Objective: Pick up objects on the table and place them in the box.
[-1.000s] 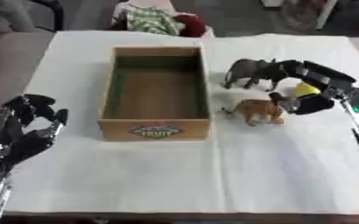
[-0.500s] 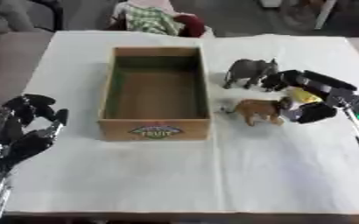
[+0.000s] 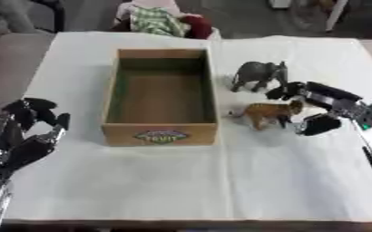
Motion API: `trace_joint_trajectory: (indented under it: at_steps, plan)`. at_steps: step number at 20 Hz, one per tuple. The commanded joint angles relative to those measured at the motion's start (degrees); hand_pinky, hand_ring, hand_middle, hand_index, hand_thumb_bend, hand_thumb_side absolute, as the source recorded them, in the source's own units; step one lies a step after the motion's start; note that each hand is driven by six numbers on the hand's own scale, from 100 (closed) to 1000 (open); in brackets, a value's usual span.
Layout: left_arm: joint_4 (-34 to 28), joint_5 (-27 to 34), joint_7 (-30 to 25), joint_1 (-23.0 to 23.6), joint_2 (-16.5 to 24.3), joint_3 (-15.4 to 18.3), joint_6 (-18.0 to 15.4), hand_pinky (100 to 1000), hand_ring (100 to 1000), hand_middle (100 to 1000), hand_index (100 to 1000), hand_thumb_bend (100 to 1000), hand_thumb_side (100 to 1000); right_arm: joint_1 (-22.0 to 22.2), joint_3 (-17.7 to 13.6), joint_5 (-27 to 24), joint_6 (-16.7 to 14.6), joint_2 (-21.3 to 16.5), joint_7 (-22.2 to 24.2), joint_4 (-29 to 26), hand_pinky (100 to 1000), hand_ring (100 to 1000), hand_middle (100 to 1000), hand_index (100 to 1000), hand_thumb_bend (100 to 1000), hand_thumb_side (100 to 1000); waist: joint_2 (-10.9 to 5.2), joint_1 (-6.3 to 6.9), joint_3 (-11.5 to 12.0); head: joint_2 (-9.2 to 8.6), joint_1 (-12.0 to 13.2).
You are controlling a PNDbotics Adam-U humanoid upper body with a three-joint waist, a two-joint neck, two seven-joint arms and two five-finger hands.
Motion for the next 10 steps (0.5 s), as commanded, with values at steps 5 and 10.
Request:
trace_joint_trajectory:
  at_steps: [5, 10]
  plan:
    - [-0.9, 0.1, -0.2, -0.4, 1.0, 0.0, 0.0, 752, 490, 448, 625, 321, 100, -1.8, 0.0, 5.8, -11.3, -0.5, 6.8, -0.3, 832, 815, 759, 890, 100, 322, -0.92, -0.03, 0.0, -0.23, -0.1]
    - [-0.9, 0.1, -0.2, -0.3, 1.0, 0.0, 0.0, 752, 490, 448, 625, 319, 100, -2.3, 0.3, 8.2, -12.6, -0.2, 6.0, 0.6, 807, 768, 715, 865, 100, 335, -0.91, 0.03, 0.0, -0.22, -0.2]
